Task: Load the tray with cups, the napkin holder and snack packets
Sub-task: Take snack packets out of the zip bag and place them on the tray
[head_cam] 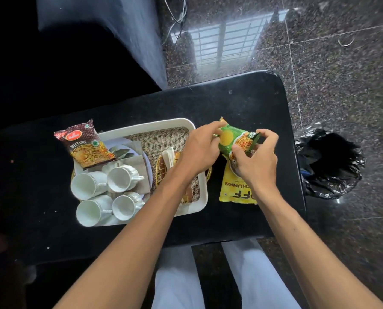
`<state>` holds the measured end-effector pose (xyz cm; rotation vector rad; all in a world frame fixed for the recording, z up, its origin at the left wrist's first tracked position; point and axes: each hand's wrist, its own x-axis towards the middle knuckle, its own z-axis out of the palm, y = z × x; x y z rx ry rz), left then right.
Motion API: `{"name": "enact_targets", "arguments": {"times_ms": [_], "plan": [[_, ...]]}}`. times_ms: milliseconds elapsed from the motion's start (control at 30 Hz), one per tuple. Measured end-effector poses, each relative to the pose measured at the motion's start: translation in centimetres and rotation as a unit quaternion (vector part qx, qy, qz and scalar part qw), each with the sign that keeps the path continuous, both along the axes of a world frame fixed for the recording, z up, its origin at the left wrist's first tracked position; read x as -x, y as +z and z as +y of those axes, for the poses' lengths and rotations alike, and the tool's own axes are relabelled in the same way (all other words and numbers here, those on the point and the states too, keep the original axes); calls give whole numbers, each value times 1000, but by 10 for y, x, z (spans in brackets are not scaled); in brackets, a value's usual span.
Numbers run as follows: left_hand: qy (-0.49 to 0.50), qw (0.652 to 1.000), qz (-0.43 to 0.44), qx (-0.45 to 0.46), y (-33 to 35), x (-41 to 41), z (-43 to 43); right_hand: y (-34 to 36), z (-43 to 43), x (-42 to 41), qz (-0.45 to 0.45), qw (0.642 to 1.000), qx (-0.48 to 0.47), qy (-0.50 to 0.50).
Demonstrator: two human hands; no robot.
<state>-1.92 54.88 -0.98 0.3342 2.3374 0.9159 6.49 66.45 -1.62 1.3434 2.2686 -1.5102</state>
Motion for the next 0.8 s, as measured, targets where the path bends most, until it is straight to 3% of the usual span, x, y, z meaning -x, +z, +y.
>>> {"name": "enact_targets", "arguments": {"times_ms": [233, 467, 633, 800], "plan": [[55, 992, 108, -38, 25, 21, -32, 26, 13, 19, 94, 994, -34, 44], [-80, 986, 138, -53, 56, 52, -84, 69, -19, 61, 197, 971, -36, 131], [12, 990, 116, -76, 58, 63, -139, 80, -71, 95, 220, 954, -17, 204], [106, 987, 99, -74, 44, 59, -190, 68, -123, 110, 196, 958, 38, 206]]}}
